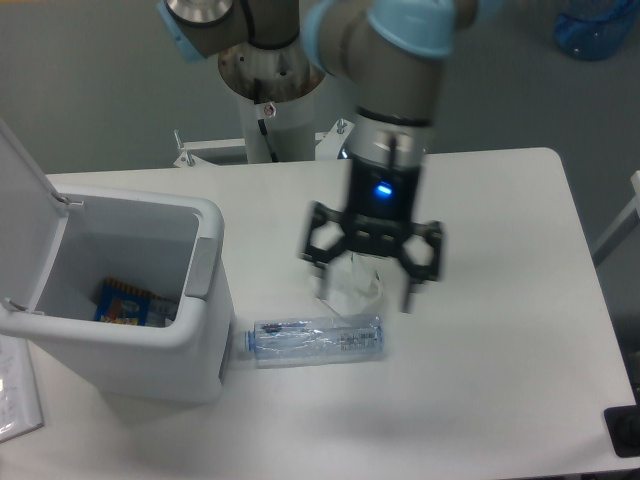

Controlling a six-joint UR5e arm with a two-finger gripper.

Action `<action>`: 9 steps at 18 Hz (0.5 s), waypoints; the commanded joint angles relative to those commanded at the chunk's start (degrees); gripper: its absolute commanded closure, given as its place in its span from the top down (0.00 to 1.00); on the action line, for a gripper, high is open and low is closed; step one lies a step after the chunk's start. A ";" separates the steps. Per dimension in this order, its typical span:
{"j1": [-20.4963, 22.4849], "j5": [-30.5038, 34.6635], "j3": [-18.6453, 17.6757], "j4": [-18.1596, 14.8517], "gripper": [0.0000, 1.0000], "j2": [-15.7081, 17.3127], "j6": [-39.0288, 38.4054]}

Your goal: Open the trash can

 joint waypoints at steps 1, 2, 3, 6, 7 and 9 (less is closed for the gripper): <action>1.59 0.18 1.31 0.00 1.00 -1.41 1.50; 3.08 0.09 2.63 -0.09 1.00 -2.64 2.99; 4.49 0.09 3.86 0.00 1.00 -3.87 4.83; 7.48 0.26 6.24 -0.26 1.00 -7.56 14.92; 8.27 1.14 6.68 -0.35 1.00 -8.45 19.40; 8.89 4.12 6.34 -0.44 1.00 -9.24 27.75</action>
